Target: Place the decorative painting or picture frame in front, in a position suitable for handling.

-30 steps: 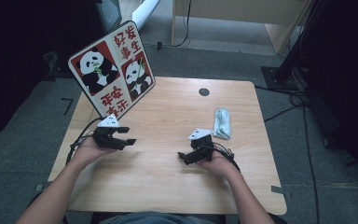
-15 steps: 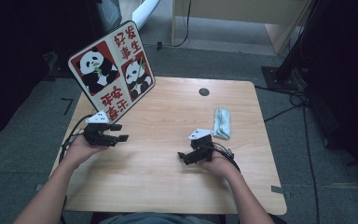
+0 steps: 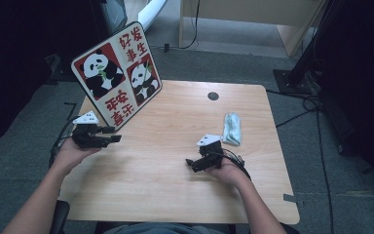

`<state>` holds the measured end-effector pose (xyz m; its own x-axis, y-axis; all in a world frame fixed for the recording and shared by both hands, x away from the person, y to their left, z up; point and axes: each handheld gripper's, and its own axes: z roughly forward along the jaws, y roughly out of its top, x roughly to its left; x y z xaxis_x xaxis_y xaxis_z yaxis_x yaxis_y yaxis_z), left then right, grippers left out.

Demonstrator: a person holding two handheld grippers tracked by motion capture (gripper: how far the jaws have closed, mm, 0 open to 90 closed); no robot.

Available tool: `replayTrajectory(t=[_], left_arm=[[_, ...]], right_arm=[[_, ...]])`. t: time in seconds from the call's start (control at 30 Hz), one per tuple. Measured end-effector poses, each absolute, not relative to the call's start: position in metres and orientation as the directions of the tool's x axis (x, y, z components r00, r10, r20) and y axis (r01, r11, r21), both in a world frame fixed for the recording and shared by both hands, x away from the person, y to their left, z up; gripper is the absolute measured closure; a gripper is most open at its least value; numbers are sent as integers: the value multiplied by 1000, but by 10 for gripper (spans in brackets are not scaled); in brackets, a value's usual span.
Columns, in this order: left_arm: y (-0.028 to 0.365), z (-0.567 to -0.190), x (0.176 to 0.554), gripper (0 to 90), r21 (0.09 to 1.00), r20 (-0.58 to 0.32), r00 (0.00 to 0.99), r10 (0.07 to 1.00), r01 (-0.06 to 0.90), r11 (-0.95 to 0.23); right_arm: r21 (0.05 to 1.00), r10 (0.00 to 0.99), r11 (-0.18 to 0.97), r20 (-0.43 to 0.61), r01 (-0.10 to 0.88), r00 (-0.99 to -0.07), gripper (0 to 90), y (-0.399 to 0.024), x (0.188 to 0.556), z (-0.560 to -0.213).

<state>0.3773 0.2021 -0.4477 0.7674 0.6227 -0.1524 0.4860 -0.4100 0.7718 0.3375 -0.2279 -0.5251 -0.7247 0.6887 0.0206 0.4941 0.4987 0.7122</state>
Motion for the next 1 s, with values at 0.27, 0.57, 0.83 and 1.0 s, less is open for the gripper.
replayTrajectory(t=[0.27, 0.57, 0.83, 1.0], left_arm=[[220, -438, 384, 492, 775, -172, 744, 646, 507, -377], [244, -416, 394, 525, 766, -186, 696, 694, 545, -341], [260, -398, 406, 518, 763, -187, 669, 720, 560, -323], [261, -385, 416, 510, 769, -176, 668, 723, 552, -322]], right_arm=[[712, 688, 499, 20, 494, -725, 1, -228, 337, -525], [712, 689, 499, 20, 494, -725, 1, -228, 337, -525], [713, 688, 499, 19, 492, -725, 1, -228, 338, -525], [712, 687, 500, 20, 493, -726, 1, -228, 338, -525]])
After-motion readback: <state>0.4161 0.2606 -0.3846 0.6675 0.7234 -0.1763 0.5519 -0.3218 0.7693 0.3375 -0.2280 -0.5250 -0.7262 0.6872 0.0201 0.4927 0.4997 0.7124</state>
